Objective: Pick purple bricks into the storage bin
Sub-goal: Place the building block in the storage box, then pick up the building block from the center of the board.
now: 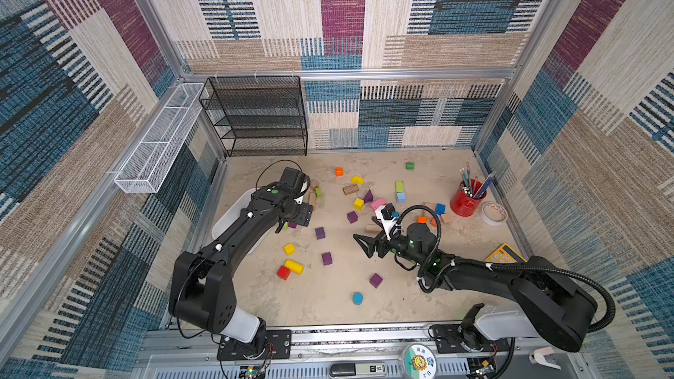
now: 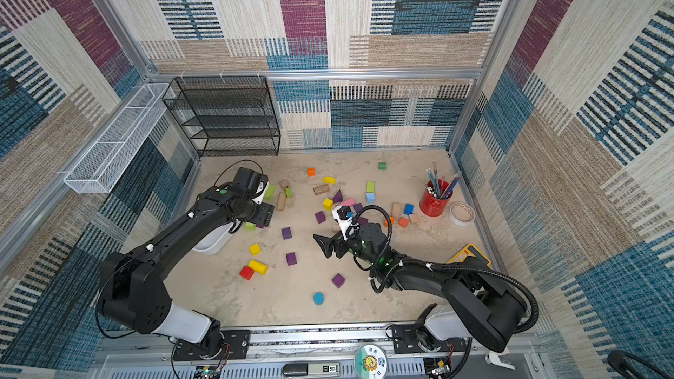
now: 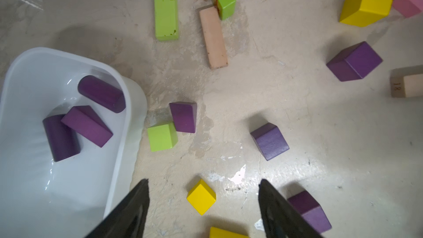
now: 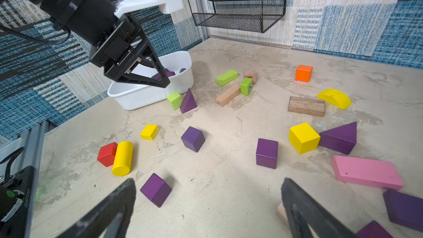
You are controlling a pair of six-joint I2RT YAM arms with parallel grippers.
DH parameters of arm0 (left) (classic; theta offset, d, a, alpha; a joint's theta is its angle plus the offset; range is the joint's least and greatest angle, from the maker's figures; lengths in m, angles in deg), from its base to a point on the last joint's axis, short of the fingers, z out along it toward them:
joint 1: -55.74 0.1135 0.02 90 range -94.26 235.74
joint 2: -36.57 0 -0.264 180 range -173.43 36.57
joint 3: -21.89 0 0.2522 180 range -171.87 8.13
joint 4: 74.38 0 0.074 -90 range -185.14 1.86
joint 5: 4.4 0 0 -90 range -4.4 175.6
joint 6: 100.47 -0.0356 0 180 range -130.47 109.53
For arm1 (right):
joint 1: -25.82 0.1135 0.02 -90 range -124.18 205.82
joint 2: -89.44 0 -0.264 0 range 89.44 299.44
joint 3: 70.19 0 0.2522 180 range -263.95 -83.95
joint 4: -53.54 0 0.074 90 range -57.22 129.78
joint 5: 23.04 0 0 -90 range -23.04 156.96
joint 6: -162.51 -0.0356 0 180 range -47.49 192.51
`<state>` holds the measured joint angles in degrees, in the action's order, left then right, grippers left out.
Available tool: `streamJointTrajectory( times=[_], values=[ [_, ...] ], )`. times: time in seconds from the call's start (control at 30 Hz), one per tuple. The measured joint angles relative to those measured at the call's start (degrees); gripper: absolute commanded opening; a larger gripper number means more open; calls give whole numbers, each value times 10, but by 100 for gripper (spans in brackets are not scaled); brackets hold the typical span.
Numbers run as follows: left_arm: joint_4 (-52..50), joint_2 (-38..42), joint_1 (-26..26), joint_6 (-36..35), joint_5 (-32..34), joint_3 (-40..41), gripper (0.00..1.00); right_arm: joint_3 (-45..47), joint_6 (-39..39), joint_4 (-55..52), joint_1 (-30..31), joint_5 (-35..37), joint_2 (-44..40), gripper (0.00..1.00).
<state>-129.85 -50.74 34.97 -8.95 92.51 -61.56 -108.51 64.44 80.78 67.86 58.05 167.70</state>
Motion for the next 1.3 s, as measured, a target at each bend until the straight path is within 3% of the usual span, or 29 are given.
streamJointTrajectory(
  times=[0.7,1.3],
  values=[
    [14,-97,4,-2,-23,-19,76,7,2,11,0,14,7,99],
    [65,-118,71,1,-34,-2,75,14,2,13,0,14,-13,99]
  ],
)
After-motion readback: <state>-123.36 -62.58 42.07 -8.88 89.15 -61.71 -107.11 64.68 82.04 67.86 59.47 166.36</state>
